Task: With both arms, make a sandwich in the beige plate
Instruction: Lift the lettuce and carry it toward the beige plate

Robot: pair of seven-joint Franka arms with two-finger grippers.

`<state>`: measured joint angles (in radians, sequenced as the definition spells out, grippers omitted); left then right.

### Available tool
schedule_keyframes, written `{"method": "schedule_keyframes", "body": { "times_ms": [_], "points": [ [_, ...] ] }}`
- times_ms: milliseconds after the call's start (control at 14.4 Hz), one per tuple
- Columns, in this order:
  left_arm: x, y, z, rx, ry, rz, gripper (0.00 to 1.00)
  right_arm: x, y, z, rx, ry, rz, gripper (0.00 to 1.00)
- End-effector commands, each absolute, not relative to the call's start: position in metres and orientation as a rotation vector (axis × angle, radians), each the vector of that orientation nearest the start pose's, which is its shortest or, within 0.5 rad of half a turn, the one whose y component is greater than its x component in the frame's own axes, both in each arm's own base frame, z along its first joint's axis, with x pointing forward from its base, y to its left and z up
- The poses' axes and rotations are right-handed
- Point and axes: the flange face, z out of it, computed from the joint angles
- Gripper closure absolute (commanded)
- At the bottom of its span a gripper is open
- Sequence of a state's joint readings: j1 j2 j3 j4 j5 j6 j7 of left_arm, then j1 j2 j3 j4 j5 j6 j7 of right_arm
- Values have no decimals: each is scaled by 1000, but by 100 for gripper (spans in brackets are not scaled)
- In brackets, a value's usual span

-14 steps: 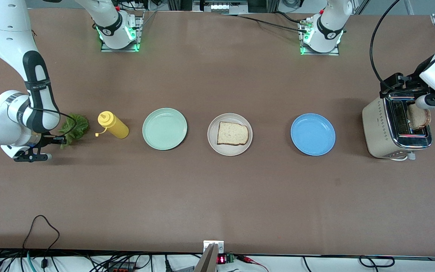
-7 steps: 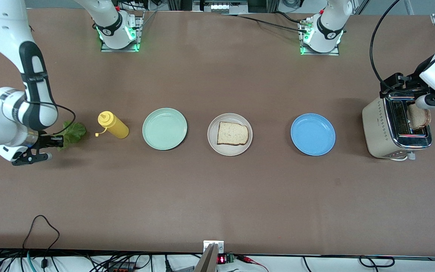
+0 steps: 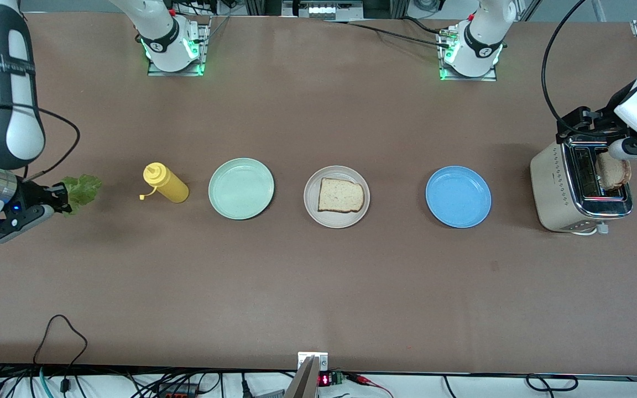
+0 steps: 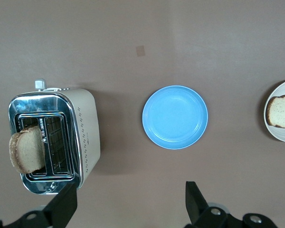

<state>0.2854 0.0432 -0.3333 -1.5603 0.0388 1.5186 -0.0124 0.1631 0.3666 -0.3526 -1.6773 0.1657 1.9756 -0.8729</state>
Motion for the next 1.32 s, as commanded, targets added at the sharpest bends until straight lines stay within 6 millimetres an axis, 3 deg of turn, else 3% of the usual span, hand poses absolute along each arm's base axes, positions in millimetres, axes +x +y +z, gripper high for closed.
{"method": "schedule_keyframes", "body": {
  "times_ms": [0,277,415,623,762,969,1108,1246],
  "points": [
    [554,-19,609,-3120,43,129,0,647,-48,445,-2876,-1213,52,100],
    [554,-19,609,-3120,43,129,0,648,22,514,-2777,-1437,113,100],
    [553,-19,609,-3119,42,138,0,644,59,526,-2700,-1562,117,100],
    [552,-18,608,-3117,42,145,0,636,129,524,-2529,-1760,97,100],
    [553,-19,608,-3117,42,143,0,631,168,530,-2449,-1792,35,100],
    [553,-20,608,-3119,45,143,0,618,233,529,-2306,-1791,-42,100],
    [553,-19,608,-3117,42,143,0,612,274,523,-2329,-1736,-38,100],
    [553,-19,608,-3117,42,143,0,604,315,503,-2335,-1688,6,100]
  ]
}}
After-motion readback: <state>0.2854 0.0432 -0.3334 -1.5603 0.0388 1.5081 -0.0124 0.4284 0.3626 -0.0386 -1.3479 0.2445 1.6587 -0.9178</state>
